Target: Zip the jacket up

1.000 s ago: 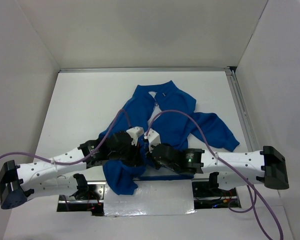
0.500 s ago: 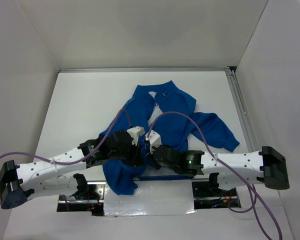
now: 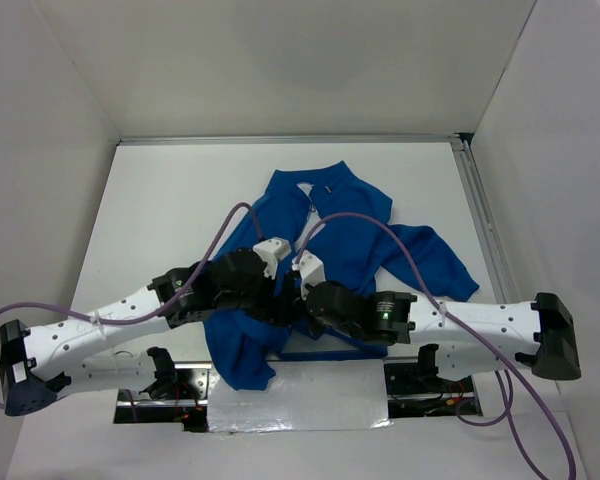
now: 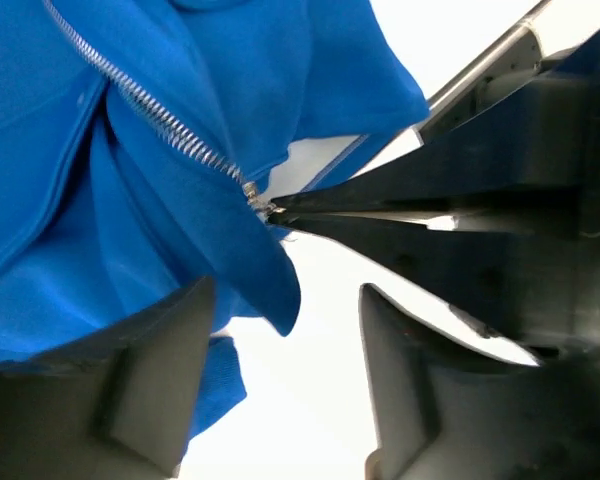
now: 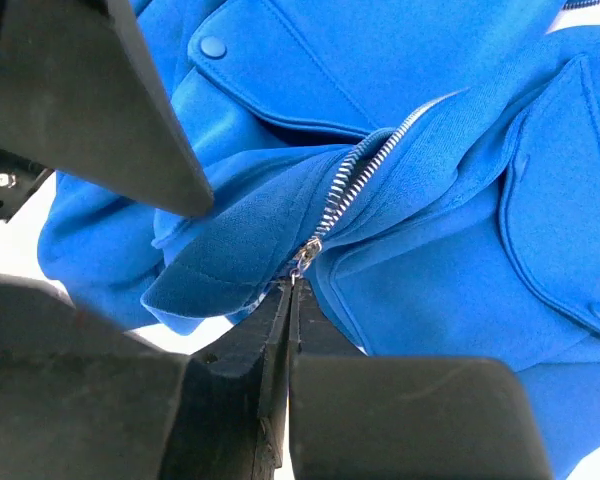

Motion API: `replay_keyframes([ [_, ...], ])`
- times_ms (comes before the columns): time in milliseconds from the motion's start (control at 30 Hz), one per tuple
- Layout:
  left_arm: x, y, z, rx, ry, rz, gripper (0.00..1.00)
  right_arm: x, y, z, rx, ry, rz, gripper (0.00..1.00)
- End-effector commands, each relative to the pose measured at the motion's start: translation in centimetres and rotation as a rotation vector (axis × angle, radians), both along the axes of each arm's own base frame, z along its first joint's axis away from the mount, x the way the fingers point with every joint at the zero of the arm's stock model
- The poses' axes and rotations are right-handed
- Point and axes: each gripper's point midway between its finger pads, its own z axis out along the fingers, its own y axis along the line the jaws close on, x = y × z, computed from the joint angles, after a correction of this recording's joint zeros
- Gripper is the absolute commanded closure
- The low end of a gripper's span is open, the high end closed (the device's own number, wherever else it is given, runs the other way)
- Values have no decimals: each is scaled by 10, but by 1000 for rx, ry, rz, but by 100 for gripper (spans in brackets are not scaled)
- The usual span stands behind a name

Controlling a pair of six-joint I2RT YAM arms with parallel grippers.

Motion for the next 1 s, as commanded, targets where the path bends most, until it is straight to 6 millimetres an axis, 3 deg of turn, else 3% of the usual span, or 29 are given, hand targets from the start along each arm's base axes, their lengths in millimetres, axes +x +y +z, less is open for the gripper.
replay_keyframes([
  [0,6,-4,21,6,-79,-48,18,-3,1,18,-2,37,-5,100],
  [67,13,6,18,70,-127,-42,1,-3,2,27,4,59,-2,100],
  [233,22,22,28,147,-270,-31,1,2,1,38,46,151,33,100],
  [433,4,-1,57,-46,-400,-231,1,4,3,61,125,172,89,100],
  [700,5,-5,59,-44,-479,-302,8,4,5,92,219,181,158,100],
  [967,11,6,55,-19,-666,-373,10,9,2,95,240,220,167,100],
])
